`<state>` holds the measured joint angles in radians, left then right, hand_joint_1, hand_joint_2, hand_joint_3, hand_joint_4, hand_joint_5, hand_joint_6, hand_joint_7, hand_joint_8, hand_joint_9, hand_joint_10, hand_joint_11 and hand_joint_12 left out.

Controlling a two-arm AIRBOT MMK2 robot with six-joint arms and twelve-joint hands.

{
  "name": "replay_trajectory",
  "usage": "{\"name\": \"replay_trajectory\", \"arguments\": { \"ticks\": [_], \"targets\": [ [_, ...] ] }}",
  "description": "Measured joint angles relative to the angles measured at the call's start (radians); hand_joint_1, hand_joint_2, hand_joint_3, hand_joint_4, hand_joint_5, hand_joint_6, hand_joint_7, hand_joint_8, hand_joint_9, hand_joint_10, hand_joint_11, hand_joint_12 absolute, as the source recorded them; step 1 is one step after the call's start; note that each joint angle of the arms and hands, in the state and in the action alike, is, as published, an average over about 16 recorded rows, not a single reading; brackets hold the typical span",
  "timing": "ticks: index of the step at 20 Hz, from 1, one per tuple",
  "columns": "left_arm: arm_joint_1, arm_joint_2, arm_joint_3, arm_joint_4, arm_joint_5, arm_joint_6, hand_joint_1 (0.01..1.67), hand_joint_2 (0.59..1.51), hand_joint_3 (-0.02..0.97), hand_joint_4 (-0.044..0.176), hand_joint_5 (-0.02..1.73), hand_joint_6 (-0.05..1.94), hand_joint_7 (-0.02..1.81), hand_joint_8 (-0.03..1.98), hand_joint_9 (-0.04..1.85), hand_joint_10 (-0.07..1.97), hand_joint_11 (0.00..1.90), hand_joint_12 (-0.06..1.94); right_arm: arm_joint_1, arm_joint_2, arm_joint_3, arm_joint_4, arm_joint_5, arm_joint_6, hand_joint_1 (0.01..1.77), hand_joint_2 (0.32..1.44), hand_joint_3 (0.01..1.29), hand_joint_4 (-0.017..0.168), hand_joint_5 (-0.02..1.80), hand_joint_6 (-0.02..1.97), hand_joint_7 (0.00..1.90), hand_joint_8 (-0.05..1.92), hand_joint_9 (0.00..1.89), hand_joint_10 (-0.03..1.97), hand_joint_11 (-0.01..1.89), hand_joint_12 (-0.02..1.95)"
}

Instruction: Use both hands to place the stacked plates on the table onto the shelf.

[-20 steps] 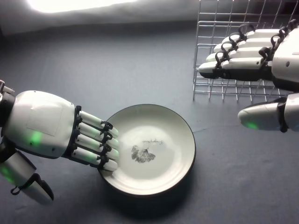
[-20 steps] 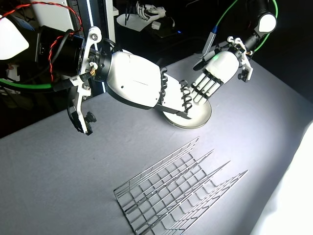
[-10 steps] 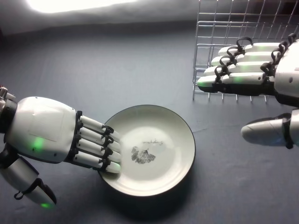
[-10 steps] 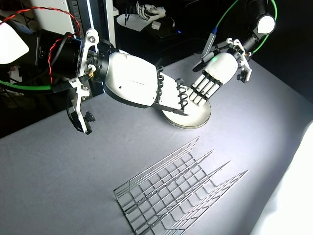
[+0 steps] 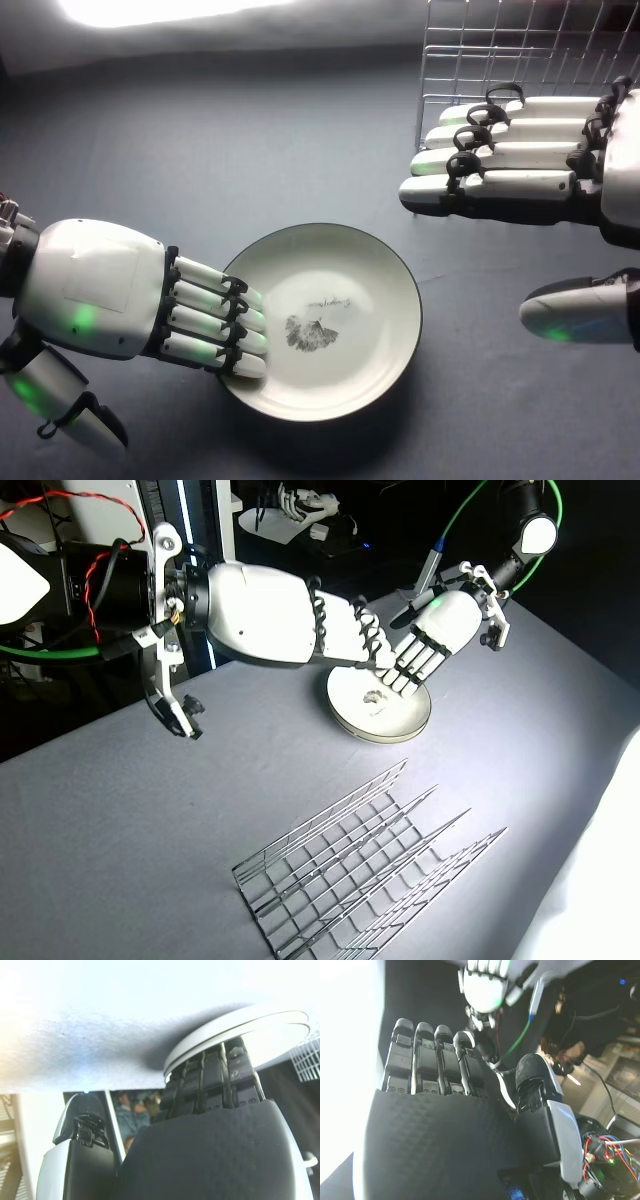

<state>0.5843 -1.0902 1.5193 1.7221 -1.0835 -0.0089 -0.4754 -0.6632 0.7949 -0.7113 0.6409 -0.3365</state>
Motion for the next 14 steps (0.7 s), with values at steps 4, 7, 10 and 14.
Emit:
{"name": "replay_trajectory", "arguments": {
  "ticks": [4,7,10,14],
  "targets": [
    [0.016,-0.011,-0.011,-0.021,0.009,0.007,0.02,1.215,0.009,-0.009,0.05,-0.03,0.05,-0.01,0.07,-0.01,0.04,0.18,-0.001,0.0,0.004,-0.021,0.037,-0.011,0.03,1.39,0.02,-0.003,0.12,0.02,0.1,0.01,0.05,0.01,0.02,0.13],
    [0.02,-0.022,-0.027,-0.035,0.023,0.012,0.02,1.215,0.008,-0.01,0.04,-0.03,0.04,-0.01,0.07,-0.02,0.04,0.18,0.0,0.0,0.007,-0.037,0.048,-0.021,0.03,1.39,0.02,-0.003,0.12,0.02,0.1,0.01,0.06,0.01,0.02,0.16],
    [0.018,-0.036,-0.045,-0.046,0.038,0.014,0.02,1.213,0.008,-0.01,0.03,-0.04,0.03,-0.01,0.06,-0.02,0.04,0.17,0.005,0.0,0.008,-0.05,0.053,-0.031,0.03,1.39,0.02,-0.002,0.12,0.02,0.11,0.01,0.06,0.01,0.02,0.2],
    [0.001,-0.063,-0.067,-0.05,0.057,0.014,0.02,1.207,0.009,-0.011,0.02,-0.04,0.03,-0.01,0.06,-0.02,0.04,0.16,0.013,0.0,0.008,-0.058,0.054,-0.042,0.09,1.37,0.02,-0.001,0.11,0.02,0.1,0.01,0.06,0.01,0.01,0.22]
  ]
}}
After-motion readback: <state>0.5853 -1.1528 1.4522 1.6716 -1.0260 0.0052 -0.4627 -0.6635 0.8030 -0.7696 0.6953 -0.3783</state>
